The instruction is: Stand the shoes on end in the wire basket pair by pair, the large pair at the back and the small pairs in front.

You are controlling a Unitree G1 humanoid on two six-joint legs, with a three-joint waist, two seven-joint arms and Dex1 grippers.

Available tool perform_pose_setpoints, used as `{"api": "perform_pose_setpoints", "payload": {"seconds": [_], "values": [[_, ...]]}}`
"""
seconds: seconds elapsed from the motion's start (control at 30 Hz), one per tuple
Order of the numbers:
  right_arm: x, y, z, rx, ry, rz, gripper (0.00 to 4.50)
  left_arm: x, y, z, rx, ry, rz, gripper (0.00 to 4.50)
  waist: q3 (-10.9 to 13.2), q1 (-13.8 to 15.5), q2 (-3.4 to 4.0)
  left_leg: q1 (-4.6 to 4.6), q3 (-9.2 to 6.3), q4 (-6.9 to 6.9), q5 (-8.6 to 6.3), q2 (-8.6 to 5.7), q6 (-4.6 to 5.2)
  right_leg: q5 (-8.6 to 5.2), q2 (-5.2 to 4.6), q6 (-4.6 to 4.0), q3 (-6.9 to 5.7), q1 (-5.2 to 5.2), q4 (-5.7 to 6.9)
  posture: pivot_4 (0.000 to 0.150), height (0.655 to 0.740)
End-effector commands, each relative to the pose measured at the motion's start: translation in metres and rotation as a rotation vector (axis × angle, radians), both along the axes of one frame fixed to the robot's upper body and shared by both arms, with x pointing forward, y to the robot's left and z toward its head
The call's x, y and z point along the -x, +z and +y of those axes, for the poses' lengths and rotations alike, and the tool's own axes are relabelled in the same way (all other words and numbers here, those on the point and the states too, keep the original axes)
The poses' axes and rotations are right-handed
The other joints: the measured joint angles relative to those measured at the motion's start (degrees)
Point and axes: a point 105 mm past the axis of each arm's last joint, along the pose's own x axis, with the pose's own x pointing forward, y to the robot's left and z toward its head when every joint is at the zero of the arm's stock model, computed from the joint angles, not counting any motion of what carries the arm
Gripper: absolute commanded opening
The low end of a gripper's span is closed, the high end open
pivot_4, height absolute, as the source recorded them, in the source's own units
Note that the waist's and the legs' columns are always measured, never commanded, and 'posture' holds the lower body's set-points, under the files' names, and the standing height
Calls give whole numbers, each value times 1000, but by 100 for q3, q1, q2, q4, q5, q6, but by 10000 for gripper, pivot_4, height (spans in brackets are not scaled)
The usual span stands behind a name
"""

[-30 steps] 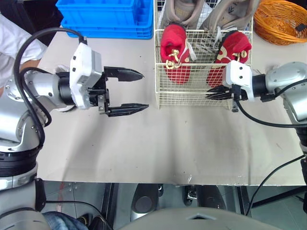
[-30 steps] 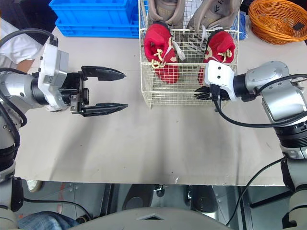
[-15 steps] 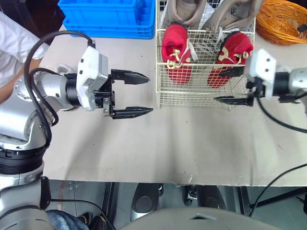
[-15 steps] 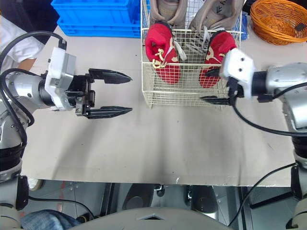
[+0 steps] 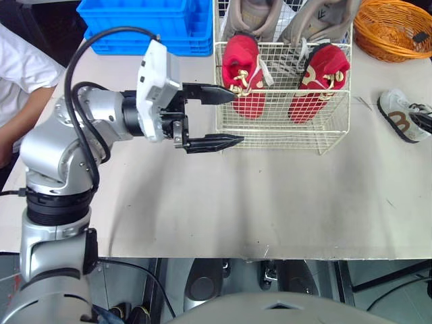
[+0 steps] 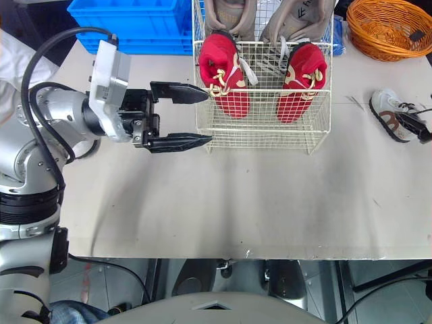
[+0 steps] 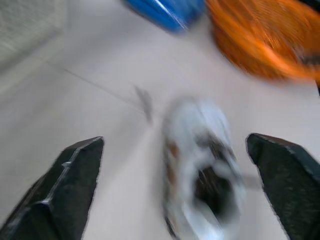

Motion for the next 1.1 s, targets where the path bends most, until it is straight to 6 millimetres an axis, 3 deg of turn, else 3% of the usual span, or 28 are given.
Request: {"api": "perform_pose_setpoints", "payload": {"seconds": [0.03,0.17,0.5,0.63,0.77,0.87,0.97,1.1], "values": [[-2,5,-13,-77,-54,-53,44744,3,4,-4,-4,-6,-16,45000,0,-5,3,1,3,0,0,0,0,0,0,0,4,-1,1,1500,6860],[-7,-9,-23,-156,-124,-35,44744,1,5,-5,3,9,-8,45000,1,9,4,-2,3,0,0,0,0,0,1,0,5,-5,1,1500,6860],[-10,-36,-26,-306,-176,33,44744,4,10,-12,26,0,3,45000,1,46,5,-6,5,0,0,-1,0,0,0,0,6,-8,1,1500,6860],[-12,-36,-23,-308,-157,32,31924,3,10,-12,23,-6,2,45000,1,39,5,-6,6,0,0,-1,0,0,0,0,7,-8,1,1500,6860],[-12,-29,-21,-300,-131,3,12924,3,10,-13,18,-11,3,45000,1,38,5,-6,6,0,0,-1,0,0,0,0,8,-8,1,1500,6860],[-10,-23,-22,-271,-122,-30,1333,2,8,-14,14,-19,5,45000,2,39,6,-7,6,0,0,-1,0,0,0,0,8,-8,1,1500,6860],[-10,-12,-19,-239,-97,-108,588,2,8,-14,13,-24,3,45000,2,42,7,-7,6,0,0,-1,0,0,0,0,8,-9,1,1500,6860],[-4,22,-11,-222,-70,-292,588,1,7,-15,17,-33,-1,45000,2,46,9,-8,5,0,0,0,0,0,0,0,8,-10,1,1500,6860]]}}
